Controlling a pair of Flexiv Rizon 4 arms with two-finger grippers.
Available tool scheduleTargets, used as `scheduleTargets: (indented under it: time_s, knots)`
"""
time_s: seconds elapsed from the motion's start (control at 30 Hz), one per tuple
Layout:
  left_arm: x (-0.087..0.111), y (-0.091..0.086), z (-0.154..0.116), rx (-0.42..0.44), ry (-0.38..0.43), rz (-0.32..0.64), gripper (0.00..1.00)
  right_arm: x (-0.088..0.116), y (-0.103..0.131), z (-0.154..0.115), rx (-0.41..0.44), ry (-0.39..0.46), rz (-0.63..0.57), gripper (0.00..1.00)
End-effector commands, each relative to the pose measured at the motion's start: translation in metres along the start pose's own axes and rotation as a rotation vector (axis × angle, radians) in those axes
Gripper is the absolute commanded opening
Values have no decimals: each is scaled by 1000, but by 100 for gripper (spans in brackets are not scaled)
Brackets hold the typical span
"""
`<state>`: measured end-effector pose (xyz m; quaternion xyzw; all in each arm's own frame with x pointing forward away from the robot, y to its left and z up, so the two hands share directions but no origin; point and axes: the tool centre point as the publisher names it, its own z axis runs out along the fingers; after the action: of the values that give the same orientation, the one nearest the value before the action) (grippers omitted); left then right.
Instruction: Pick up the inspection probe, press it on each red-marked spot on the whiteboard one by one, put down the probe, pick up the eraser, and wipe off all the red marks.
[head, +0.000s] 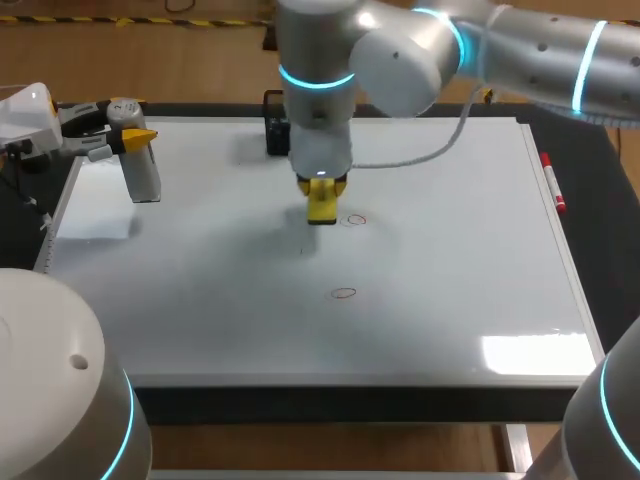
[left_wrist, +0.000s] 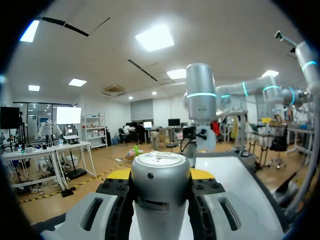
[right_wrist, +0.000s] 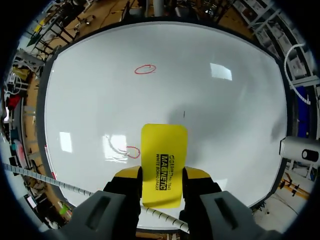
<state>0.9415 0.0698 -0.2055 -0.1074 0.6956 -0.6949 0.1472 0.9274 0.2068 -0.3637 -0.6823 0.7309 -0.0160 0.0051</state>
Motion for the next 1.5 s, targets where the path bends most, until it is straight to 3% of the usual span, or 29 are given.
scheduleTargets:
  time_s: [0.03,0.43,0.8,1.07,1.5]
  knots:
    - [0,-1,0,-2,2,-1,0,48,-7,-8,8,-14,38,0]
    - [0,-1,0,-2,2,-1,0,140,-32,-3,-11,-37,220,0]
    - [0,-1,0,-2,2,-1,0,196,-44,6,-30,-21,335,0]
    - [0,-1,0,-2,2,-1,0,221,-54,11,-34,-6,380,0]
    - [0,-1,0,-2,2,-1,0,227,-57,12,-40,18,412,0]
